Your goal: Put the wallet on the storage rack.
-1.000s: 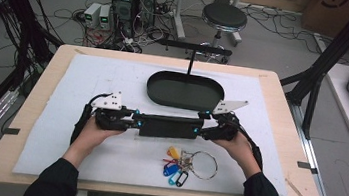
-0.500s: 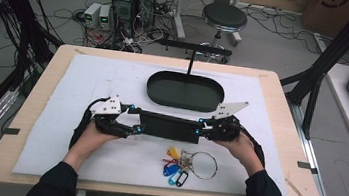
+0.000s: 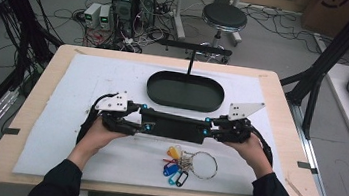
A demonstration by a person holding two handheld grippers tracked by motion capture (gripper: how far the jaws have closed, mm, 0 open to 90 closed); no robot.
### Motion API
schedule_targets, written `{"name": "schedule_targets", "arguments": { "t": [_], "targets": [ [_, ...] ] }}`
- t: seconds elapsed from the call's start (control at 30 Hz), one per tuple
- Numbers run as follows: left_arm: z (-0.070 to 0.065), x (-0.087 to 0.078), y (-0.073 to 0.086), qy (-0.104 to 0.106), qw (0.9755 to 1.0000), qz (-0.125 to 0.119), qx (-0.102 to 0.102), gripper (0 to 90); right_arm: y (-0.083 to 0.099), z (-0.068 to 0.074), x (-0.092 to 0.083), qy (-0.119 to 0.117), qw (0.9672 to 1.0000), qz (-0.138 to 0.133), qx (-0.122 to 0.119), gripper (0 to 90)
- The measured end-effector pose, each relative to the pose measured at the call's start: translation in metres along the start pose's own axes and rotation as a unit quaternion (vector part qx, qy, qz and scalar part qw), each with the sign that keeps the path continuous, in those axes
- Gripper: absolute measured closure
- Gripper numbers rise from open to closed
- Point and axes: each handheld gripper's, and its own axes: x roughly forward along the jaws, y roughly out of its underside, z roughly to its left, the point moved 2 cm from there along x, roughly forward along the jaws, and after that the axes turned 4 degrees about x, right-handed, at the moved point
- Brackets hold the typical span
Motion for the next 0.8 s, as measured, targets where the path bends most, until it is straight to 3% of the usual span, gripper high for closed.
{"name": "schedule_targets", "arguments": {
  "t": [0.17,0.27,0.4,0.43,0.47,0.5,0.53,0.6,0.63,0.67,0.7,0.73,0.77,0.8],
  "targets": [
    [0.000,0.002,-0.004,0.004,0.9998,-0.021,0.000,72.6,0.003,-0.004,-0.007,0.013,0.9998,-0.010,0.013,75.1],
    [0.000,0.005,-0.007,0.001,0.9996,-0.029,-0.004,73.9,0.003,-0.006,-0.011,0.028,0.9993,-0.021,0.012,71.3],
    [0.001,0.010,-0.012,-0.009,0.9994,-0.033,-0.001,74.4,0.003,-0.010,-0.019,0.063,0.9969,-0.039,0.028,60.6],
    [0.004,0.014,-0.016,-0.024,0.9989,-0.041,0.003,74.5,0.003,-0.012,-0.024,0.084,0.9947,-0.049,0.034,58.8],
    [0.004,0.014,-0.016,-0.024,0.9989,-0.041,0.003,74.5,0.003,-0.012,-0.024,0.084,0.9947,-0.049,0.034,58.8],
    [0.006,0.017,-0.017,-0.027,0.9985,-0.047,0.000,74.6,0.003,-0.014,-0.032,0.113,0.9906,-0.066,0.040,57.3],
    [0.009,0.019,-0.018,-0.035,0.9981,-0.052,0.001,74.6,0.003,-0.014,-0.032,0.113,0.9906,-0.066,0.040,57.3],
    [0.014,0.024,-0.020,-0.048,0.9972,-0.057,-0.001,74.6,0.003,-0.015,-0.040,0.148,0.9849,-0.082,0.038,57.1],
    [0.017,0.027,-0.020,-0.058,0.9965,-0.060,-0.004,74.6,0.004,-0.016,-0.049,0.181,0.9771,-0.103,0.042,57.5],
    [0.021,0.030,-0.020,-0.068,0.9958,-0.061,-0.005,74.6,0.004,-0.016,-0.049,0.181,0.9771,-0.103,0.042,57.5],
    [0.028,0.034,-0.020,-0.082,0.9948,-0.059,-0.007,74.6,0.006,-0.016,-0.055,0.210,0.9697,-0.115,0.047,56.9],
    [0.028,0.034,-0.020,-0.082,0.9948,-0.059,-0.007,74.6,0.006,-0.016,-0.055,0.210,0.9697,-0.115,0.047,56.9],
    [0.035,0.038,-0.020,-0.096,0.9937,-0.058,-0.011,74.6,0.008,-0.017,-0.061,0.231,0.9627,-0.130,0.053,55.0],
    [0.035,0.038,-0.020,-0.096,0.9937,-0.058,-0.011,74.6,0.008,-0.017,-0.061,0.231,0.9627,-0.130,0.053,55.0]
  ]
}}
